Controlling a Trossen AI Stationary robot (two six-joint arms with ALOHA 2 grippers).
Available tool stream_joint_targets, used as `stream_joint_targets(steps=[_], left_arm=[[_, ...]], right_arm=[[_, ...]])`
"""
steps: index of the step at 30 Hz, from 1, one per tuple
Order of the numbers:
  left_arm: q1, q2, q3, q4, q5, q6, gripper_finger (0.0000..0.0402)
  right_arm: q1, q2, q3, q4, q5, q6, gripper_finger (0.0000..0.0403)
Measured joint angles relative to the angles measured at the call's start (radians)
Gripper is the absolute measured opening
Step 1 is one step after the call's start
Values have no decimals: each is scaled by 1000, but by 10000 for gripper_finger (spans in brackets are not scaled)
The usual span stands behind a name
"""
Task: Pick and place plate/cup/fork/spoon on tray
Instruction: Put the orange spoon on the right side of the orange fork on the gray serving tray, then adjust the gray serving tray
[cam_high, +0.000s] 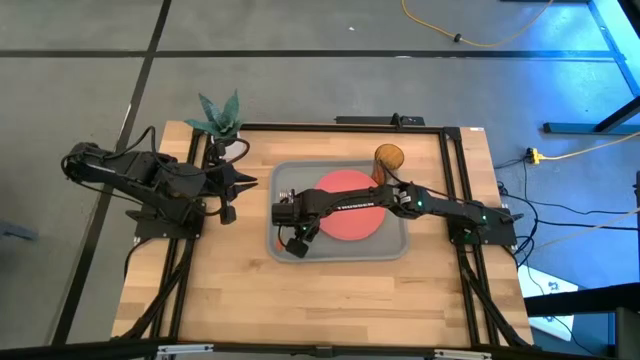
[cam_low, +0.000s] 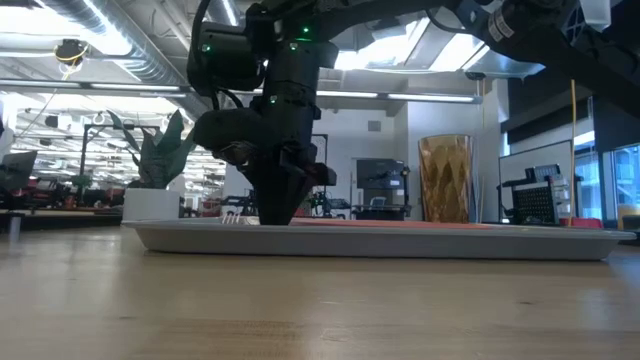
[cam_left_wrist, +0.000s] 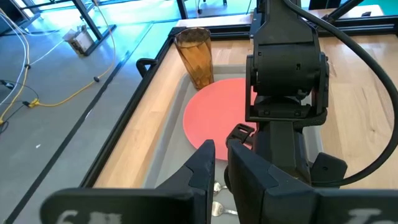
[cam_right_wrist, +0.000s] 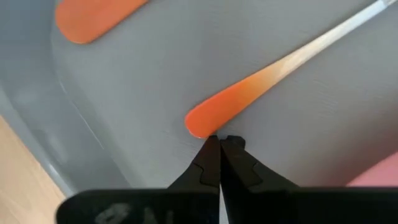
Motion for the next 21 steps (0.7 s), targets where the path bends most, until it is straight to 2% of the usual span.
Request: stream_joint_targets(steps=[5,8,14,21], left_arm=[[0,0,0,0,0,0,39],[0,0,0,-1,0,0,39],[0,0,0,-39,-5,0,39],[5,0,0,-79,-8,-6,39]], right_arm=[[0,-3,0,-20,37,-15,0],[0,-9,19,-100,87,-24,0],[-2,-96,22,-210,139,-16,0],[-3,-259,24,-294,257,144,0]])
